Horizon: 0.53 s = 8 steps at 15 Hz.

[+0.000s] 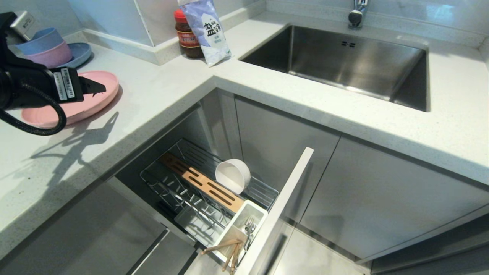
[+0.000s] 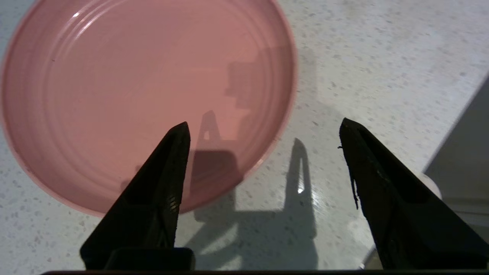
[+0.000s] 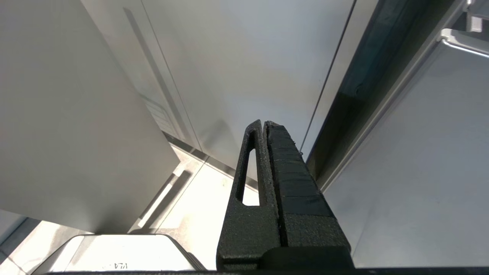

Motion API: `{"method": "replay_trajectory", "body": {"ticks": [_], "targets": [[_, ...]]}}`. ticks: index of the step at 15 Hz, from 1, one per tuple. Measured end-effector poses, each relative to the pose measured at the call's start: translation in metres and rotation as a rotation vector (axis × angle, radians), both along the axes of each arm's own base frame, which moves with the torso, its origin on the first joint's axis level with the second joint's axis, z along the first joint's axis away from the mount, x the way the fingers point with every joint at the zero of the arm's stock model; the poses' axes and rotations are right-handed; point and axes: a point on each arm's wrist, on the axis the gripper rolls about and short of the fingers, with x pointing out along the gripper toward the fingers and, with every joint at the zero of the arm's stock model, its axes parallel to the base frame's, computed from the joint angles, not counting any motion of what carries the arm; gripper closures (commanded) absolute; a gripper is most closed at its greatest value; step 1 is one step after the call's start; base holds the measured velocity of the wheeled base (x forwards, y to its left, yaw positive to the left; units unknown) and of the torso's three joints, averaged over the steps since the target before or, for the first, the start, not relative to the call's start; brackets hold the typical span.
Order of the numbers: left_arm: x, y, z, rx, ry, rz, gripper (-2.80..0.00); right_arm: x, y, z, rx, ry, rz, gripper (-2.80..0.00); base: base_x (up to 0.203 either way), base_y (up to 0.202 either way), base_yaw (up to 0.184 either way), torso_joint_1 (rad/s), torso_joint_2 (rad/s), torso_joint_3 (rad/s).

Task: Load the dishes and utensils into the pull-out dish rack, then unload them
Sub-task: Pick up the plate and place it in the cupboard

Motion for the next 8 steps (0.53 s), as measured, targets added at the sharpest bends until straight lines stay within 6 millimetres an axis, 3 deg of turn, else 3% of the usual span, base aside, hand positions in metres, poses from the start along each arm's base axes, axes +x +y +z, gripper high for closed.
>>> {"method": "replay_trajectory", "body": {"ticks": [8], "targets": [[0.023,0.007,-0.013,-0.012,0.033,0.007,-2.8,0.0,0.0,0.0,0.0,0.0,0.0,0.0,0.0,0.0,0.0,0.0,0.0,0.0]]}}
